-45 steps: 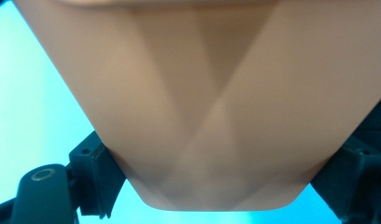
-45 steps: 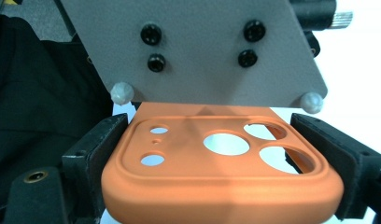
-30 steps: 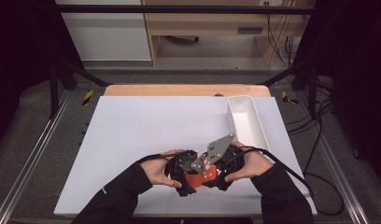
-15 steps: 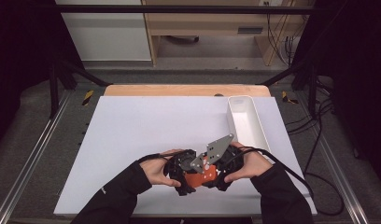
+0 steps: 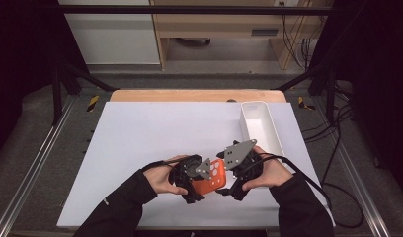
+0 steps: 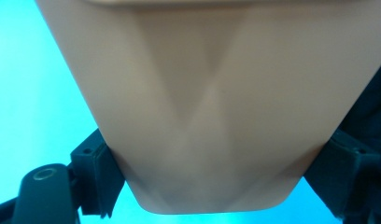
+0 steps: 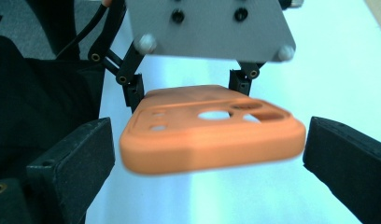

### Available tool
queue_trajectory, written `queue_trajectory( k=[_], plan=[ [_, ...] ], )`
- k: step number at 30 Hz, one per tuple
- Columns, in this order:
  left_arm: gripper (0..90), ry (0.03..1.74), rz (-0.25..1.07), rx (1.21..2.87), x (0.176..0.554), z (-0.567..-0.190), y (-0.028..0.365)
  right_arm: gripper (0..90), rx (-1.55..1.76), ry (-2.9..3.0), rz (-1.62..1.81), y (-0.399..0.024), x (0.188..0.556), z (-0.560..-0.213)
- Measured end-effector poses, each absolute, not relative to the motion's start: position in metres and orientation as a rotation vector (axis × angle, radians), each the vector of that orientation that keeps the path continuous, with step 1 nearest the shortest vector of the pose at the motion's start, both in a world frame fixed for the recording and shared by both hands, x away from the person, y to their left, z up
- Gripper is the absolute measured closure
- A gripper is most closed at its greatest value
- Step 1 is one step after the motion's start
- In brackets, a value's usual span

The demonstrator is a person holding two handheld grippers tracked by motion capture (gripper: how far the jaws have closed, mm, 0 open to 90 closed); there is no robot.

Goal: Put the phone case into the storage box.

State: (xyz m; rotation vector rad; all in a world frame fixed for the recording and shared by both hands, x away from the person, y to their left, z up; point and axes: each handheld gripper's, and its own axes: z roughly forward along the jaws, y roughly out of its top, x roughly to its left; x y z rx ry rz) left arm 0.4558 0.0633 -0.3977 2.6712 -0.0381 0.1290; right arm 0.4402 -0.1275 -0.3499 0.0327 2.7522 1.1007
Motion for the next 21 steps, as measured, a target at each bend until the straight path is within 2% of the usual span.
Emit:
queue_trajectory(
  k=[21],
  plan=[
    [15.8, 0.079, 0.119, 2.476, 0.454, -0.401, 0.1, 2.0, 0.155, 2.659, 1.237, -0.156, 0.436, -0.359]
  ],
)
